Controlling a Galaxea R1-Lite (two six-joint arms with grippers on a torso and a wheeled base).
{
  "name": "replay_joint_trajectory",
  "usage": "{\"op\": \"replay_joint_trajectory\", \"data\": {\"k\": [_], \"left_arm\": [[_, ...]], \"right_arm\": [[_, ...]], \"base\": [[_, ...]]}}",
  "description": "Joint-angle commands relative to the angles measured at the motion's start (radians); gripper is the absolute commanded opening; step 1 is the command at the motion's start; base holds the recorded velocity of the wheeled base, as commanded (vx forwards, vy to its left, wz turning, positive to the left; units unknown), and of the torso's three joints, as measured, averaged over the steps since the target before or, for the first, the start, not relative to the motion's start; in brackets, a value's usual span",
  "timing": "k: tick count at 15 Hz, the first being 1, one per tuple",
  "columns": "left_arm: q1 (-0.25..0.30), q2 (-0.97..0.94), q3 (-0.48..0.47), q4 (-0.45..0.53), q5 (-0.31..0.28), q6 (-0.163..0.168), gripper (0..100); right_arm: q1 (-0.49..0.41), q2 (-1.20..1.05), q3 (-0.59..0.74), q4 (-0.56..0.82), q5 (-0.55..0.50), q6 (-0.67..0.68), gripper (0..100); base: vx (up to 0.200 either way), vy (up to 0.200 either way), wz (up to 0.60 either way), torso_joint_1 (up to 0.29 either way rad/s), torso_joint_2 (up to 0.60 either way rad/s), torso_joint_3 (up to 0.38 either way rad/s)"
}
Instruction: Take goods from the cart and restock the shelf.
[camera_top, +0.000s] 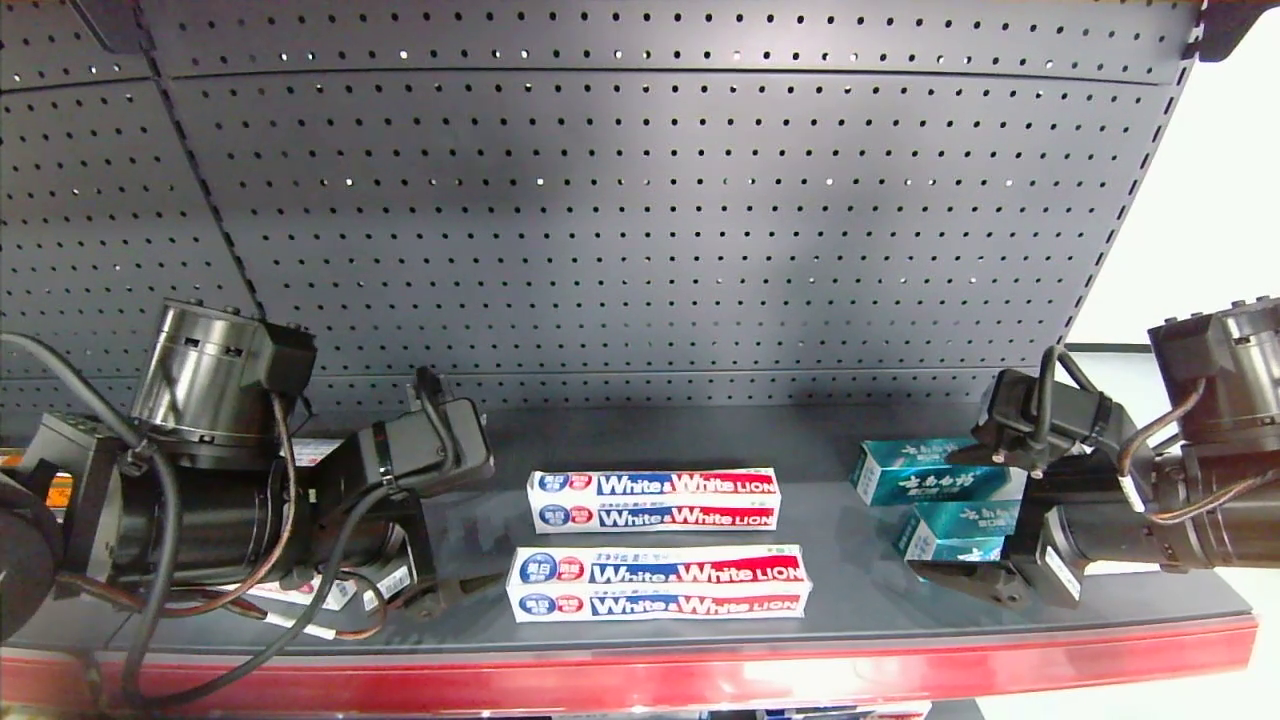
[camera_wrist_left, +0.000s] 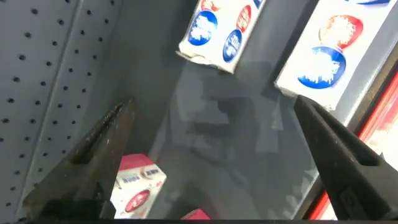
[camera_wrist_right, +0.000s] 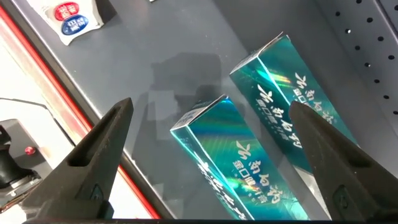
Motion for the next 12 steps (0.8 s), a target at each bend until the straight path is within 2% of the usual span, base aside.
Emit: {"op": "replay_joint_trajectory", "data": {"k": [1, 2, 3, 5, 6, 7, 8, 9, 10, 11, 12], "left_arm": [[0.008, -0.042, 0.005, -0.001, 0.000, -0.007, 100], [0.010, -0.072, 0.016, -0.002, 0.000, -0.030, 100], [0.010, -0.112, 0.031, -0.004, 0.002, -0.067, 100], [0.011, -0.215, 0.059, -0.004, 0.031, -0.168, 100], [0.033, -0.267, 0.077, -0.005, 0.040, -0.213, 100], [0.094, -0.344, 0.117, -0.017, 0.042, -0.248, 100], [0.110, -0.362, 0.128, -0.021, 0.040, -0.251, 100], [0.234, -0.490, 0.211, -0.030, 0.034, -0.270, 100], [0.286, -0.565, 0.260, -0.028, 0.034, -0.291, 100], [0.324, -0.657, 0.315, -0.028, 0.037, -0.323, 100], [0.327, -0.710, 0.364, -0.034, 0.055, -0.335, 100]], "right_arm": [[0.000, -0.003, 0.004, 0.000, 0.000, 0.000, 100], [-0.001, -0.006, 0.004, -0.010, -0.001, 0.000, 100], [0.000, -0.021, 0.015, -0.040, -0.001, 0.000, 100], [-0.018, -0.119, 0.059, -0.078, -0.003, 0.016, 100], [-0.032, -0.187, 0.087, -0.078, -0.003, 0.050, 100], [-0.041, -0.299, 0.144, -0.076, -0.007, 0.122, 100], [-0.044, -0.322, 0.156, -0.075, -0.009, 0.141, 100], [-0.081, -0.503, 0.251, -0.067, -0.021, 0.276, 100], [-0.116, -0.579, 0.302, -0.076, -0.044, 0.325, 100], [-0.161, -0.645, 0.351, -0.095, -0.089, 0.359, 100], [-0.187, -0.685, 0.371, -0.113, -0.110, 0.385, 100]], "base": [[0.000, 0.000, 0.00, 0.000, 0.00, 0.000], [0.000, 0.000, 0.00, 0.000, 0.00, 0.000], [0.000, 0.000, 0.00, 0.000, 0.00, 0.000], [0.000, 0.000, 0.00, 0.000, 0.00, 0.000], [0.000, 0.000, 0.00, 0.000, 0.00, 0.000], [0.000, 0.000, 0.00, 0.000, 0.00, 0.000], [0.000, 0.000, 0.00, 0.000, 0.00, 0.000], [0.000, 0.000, 0.00, 0.000, 0.00, 0.000], [0.000, 0.000, 0.00, 0.000, 0.00, 0.000], [0.000, 0.000, 0.00, 0.000, 0.00, 0.000], [0.000, 0.000, 0.00, 0.000, 0.00, 0.000]]}}
